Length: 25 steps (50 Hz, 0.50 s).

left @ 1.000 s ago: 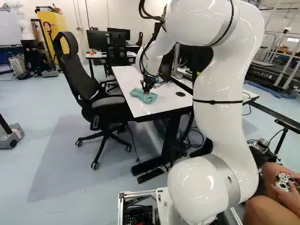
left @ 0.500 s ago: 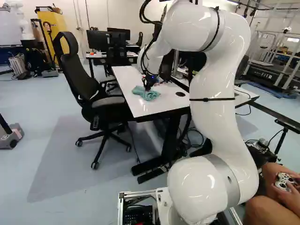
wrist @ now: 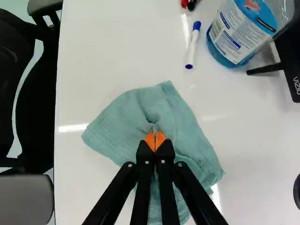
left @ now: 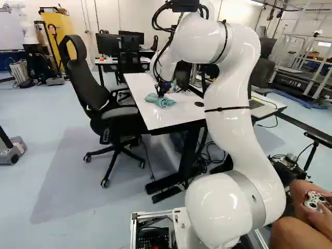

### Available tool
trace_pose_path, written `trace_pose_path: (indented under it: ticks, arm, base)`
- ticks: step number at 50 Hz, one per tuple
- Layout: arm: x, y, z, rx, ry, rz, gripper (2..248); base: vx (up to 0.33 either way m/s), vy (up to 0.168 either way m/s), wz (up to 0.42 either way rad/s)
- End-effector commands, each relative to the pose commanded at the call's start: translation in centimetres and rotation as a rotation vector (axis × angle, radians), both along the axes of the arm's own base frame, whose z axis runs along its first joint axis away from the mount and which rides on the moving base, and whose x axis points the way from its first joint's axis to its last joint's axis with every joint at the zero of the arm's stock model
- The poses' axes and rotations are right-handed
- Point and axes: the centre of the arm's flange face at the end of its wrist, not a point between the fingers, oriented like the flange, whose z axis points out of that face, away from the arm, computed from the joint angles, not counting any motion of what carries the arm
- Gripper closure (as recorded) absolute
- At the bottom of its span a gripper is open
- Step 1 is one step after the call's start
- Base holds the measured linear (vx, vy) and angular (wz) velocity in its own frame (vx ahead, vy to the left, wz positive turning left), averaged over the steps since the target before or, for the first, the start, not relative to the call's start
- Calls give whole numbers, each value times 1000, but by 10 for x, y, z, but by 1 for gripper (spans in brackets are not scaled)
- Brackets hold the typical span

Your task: Clean the table with the green towel

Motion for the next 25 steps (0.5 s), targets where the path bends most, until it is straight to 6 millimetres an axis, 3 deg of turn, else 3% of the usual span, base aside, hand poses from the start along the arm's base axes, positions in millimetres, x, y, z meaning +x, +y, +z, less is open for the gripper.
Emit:
trace_pose_path:
  ticks: [14, 25]
  arm:
    - [0, 0, 1, 0, -1, 0, 229]
    - [-3, 0, 13, 2, -16, 0, 229]
  base:
    - [0, 0, 0]
    - [0, 0, 0]
